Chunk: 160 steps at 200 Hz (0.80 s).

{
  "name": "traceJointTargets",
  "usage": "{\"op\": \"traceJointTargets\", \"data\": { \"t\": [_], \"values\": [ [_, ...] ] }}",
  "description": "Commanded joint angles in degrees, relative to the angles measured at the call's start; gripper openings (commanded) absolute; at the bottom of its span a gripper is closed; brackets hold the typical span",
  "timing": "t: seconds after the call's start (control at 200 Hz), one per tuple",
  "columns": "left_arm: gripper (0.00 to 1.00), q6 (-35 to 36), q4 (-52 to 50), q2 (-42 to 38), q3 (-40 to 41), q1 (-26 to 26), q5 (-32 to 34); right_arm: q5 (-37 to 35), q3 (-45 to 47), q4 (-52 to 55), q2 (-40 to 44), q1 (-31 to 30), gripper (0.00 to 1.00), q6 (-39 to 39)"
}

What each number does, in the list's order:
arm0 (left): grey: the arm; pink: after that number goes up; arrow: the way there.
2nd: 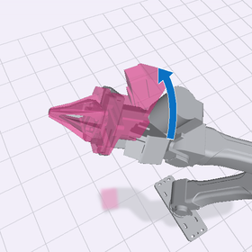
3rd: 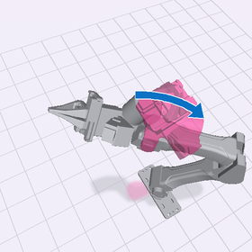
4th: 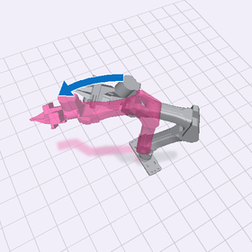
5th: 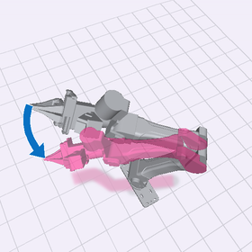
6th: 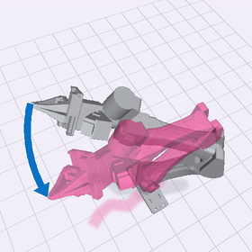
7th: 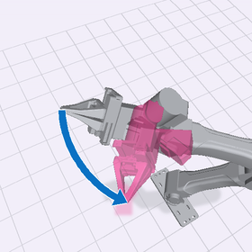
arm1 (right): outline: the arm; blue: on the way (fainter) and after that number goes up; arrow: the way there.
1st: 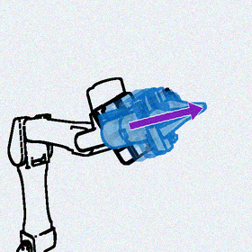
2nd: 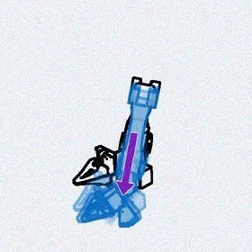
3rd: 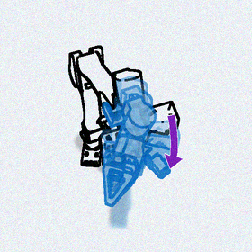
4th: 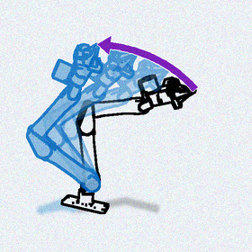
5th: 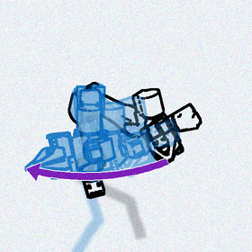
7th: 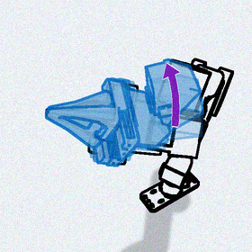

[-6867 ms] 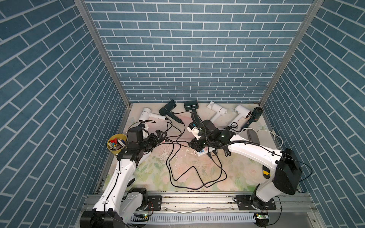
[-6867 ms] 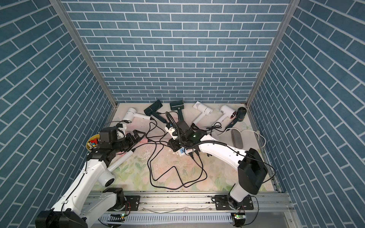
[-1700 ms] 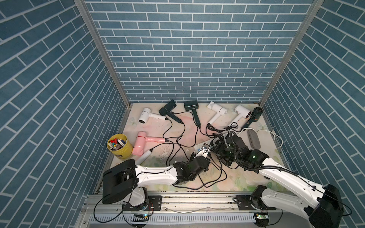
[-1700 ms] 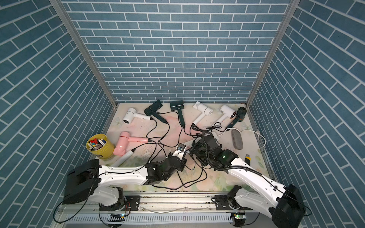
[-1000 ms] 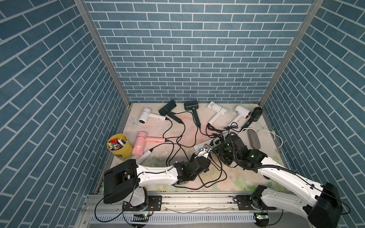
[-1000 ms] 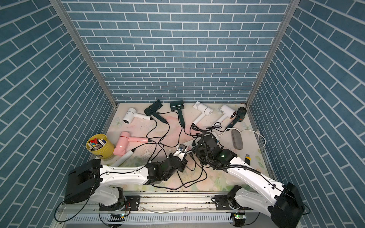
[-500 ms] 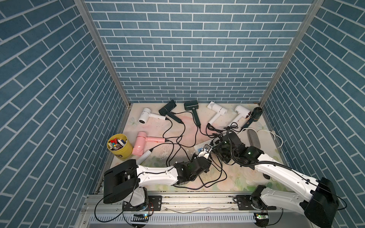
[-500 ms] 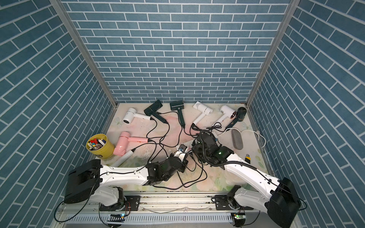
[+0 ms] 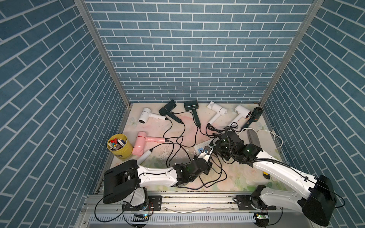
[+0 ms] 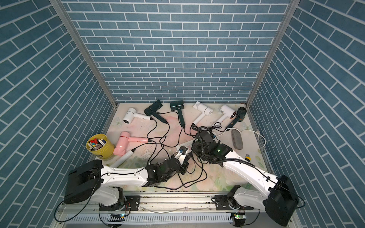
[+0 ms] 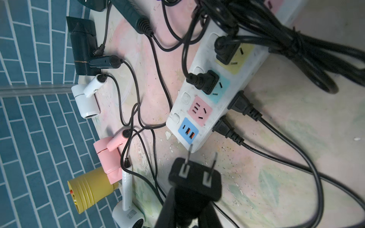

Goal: Charge the blow dryers
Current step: Pick up the plug from the center of the board.

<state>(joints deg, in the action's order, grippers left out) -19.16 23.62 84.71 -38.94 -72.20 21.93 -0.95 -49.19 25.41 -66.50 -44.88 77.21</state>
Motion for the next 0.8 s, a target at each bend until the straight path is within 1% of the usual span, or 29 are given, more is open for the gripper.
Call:
{"op": "traceJointTargets", "data": {
  "t": [0.0, 0.055, 0.075, 0.115, 0.215, 0.345, 0.455, 0.495, 0.51, 0.55, 0.61, 0.645, 0.72, 0.795],
  "values": [
    [0.34, -1.39, -1.68, -2.04, -0.43, -0.61, -2.98, -4.67, -2.31, 1.08, -0.45, 0.92, 0.0, -13.17],
    [0.53, -2.02, -2.49, -3.46, -0.15, -0.35, -3.33, -4.55, -2.47, 1.97, -0.12, 1.02, 0.0, -19.57],
    [0.58, -2.36, -3.08, -4.04, -0.14, -0.02, -3.8, -4.52, -2.49, 2.58, 0.09, 1.11, 0.0, -21.75],
    [0.65, -3.08, -3.93, -5.32, 0.12, 0.82, -5.22, -4.42, -2.58, 4.06, 0.36, 1.16, 0.0, -26.01],
    [0.78, -5.75, -5.79, -8.85, 1.1, 3.78, -9.83, -3.87, -2.84, 8.55, 0.88, 1.38, 0.0, -35.64],
    [0.88, -11.04, -7.22, -12.62, 2.61, 10.93, -19.93, 0.63, -0.37, 9.98, 2.38, 1.29, 0.0, -45.88],
    [0.93, -15.54, -9.06, -13.65, 2.21, 17.83, -28.92, 5.32, 2.15, 9.0, 3.68, 1.29, 0.0, -51.78],
    [0.93, -16.8, -10.43, -13.31, 1.28, 20.22, -32.2, 5.7, 2.76, 8.52, 3.9, 1.29, 0.0, -53.32],
    [0.93, -17.12, -11.04, -13.04, 0.9, 21.05, -33.16, 7.41, 2.97, 8.32, 3.96, 1.25, 0.0, -53.77],
    [0.93, -17.79, -12.4, -12.11, -0.28, 22.91, -36.49, 8.74, 3.42, 7.85, 4.01, 1.28, 0.0, -54.83],
    [0.9, -18.89, -13.74, -10.1, -0.79, 25.36, -41.27, 10.74, 3.96, 6.93, 3.78, 1.2, 0.0, -56.31],
    [0.88, -19.47, -13.44, -8.96, -2.39, 26.5, -43.59, 12.06, 4.26, 6.23, 3.49, 1.04, 0.0, -57.31],
    [0.84, -21.01, -11.62, -6.75, -2.63, 28.58, -48.35, 13.84, 4.38, 5.61, 2.66, 0.43, 0.0, -58.76],
    [0.8, -22.73, -8.59, -4.42, -2.72, 29.54, -53.24, 14.57, 3.8, 5.62, 1.01, -0.41, 0.0, -59.84]
  ]
}}
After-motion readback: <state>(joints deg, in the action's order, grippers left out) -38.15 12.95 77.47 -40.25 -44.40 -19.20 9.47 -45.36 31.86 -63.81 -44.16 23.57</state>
